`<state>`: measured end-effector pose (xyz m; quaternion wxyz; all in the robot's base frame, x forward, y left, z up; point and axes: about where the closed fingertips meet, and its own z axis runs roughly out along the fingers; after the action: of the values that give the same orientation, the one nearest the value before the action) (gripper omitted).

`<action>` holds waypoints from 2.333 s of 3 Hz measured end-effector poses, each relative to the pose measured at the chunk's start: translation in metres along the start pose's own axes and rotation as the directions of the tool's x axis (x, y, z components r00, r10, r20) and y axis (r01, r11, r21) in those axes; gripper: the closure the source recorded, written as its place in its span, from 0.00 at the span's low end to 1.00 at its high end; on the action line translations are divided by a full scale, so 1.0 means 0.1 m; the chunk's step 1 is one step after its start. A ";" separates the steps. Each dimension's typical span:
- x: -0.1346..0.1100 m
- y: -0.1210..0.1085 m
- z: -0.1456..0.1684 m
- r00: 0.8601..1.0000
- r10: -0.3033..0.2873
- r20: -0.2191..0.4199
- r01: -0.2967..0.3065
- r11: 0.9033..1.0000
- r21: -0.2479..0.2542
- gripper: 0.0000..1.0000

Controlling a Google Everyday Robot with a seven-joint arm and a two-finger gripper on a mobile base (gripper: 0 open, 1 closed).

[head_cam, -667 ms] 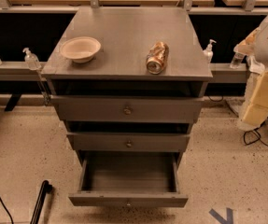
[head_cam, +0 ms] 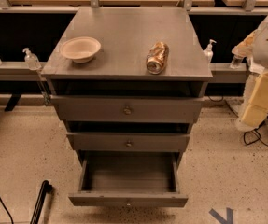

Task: Close bottom drawer

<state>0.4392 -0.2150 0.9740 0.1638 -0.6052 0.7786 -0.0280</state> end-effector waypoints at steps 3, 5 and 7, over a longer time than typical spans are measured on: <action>-0.73 1.37 1.73 0.968 0.015 0.250 0.073 0.938 -0.339 0.00; -0.70 1.60 2.17 0.970 0.030 0.240 0.085 0.889 -0.451 0.00; -0.89 1.72 3.40 0.935 0.109 0.339 0.119 0.802 -0.586 0.00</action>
Offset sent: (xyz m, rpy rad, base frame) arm -0.1184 0.1621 -0.2919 0.3923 0.4346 0.1865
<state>0.3962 -0.0323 0.6311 0.1027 -0.6226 0.7030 0.3281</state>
